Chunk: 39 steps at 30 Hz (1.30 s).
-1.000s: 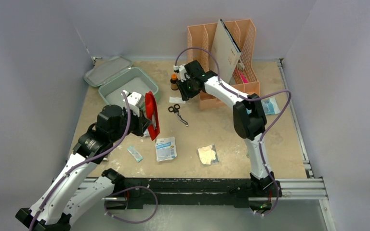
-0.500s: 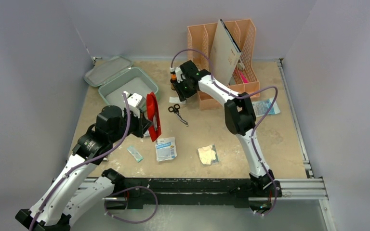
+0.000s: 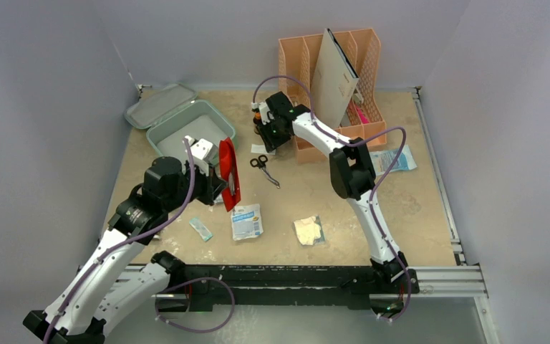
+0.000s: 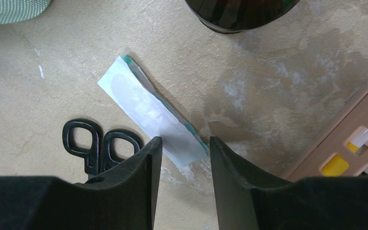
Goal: Organize the medicine kit
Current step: Pick up the medical item at the center of the board.
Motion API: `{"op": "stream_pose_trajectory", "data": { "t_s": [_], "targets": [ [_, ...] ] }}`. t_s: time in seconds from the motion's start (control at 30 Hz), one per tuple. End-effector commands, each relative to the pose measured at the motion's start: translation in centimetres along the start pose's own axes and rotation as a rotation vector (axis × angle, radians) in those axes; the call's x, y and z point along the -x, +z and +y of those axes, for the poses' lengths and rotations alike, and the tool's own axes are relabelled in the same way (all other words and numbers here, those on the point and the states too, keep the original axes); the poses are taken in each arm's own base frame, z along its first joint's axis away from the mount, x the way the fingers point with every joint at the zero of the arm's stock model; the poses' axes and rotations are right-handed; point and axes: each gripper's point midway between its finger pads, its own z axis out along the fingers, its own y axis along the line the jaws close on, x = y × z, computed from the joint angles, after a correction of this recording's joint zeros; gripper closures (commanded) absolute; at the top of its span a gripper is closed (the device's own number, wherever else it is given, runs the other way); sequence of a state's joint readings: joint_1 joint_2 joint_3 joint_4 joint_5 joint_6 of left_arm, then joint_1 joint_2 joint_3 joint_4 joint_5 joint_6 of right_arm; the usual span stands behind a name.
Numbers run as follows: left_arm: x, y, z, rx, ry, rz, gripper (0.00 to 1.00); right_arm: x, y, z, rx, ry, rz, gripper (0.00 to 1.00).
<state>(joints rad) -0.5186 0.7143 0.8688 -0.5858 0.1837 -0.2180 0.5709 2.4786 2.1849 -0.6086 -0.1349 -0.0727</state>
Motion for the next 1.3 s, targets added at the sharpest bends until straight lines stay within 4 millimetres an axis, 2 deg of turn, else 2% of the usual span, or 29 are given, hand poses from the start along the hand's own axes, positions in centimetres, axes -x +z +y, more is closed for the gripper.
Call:
{"op": "stream_pose_trajectory", "data": {
  "t_s": [0.0, 0.1, 0.37, 0.5, 0.73, 0.93, 1.13, 1.27],
  "targets": [
    [1.1, 0.3, -0.5, -0.028, 0.030, -0.034, 1.00, 0.1, -1.5, 1.0, 0.048, 0.005, -0.006, 0.57],
    [1.1, 0.1, -0.3, -0.018, 0.031, -0.037, 1.00, 0.0, -1.9, 1.3, 0.058, 0.011, -0.005, 0.65],
    [1.0, -0.3, 0.1, 0.006, 0.034, -0.041, 1.00, 0.0, -2.8, 0.8, 0.014, 0.034, -0.020, 0.99],
    [0.7, -0.2, 0.1, 0.008, 0.028, -0.034, 1.00, 0.4, -3.8, 1.2, 0.023, 0.038, -0.047, 1.00],
    [0.1, 0.3, 1.1, 0.057, 0.018, 0.007, 1.00, 1.7, -7.1, 1.7, 0.014, 0.072, -0.117, 1.00],
    [-0.3, 0.8, 1.2, 0.057, 0.016, 0.039, 1.00, -0.2, -8.5, 2.4, 0.021, 0.143, -0.140, 1.00],
    [-0.6, 1.6, 1.2, 0.059, -0.026, 0.050, 1.00, -1.4, -12.3, 2.6, -0.020, 0.179, -0.197, 1.00],
    [-1.0, 2.2, 1.2, 0.062, -0.053, 0.080, 1.00, -3.9, -14.5, 3.5, -0.011, 0.260, -0.185, 1.00]
  ]
}}
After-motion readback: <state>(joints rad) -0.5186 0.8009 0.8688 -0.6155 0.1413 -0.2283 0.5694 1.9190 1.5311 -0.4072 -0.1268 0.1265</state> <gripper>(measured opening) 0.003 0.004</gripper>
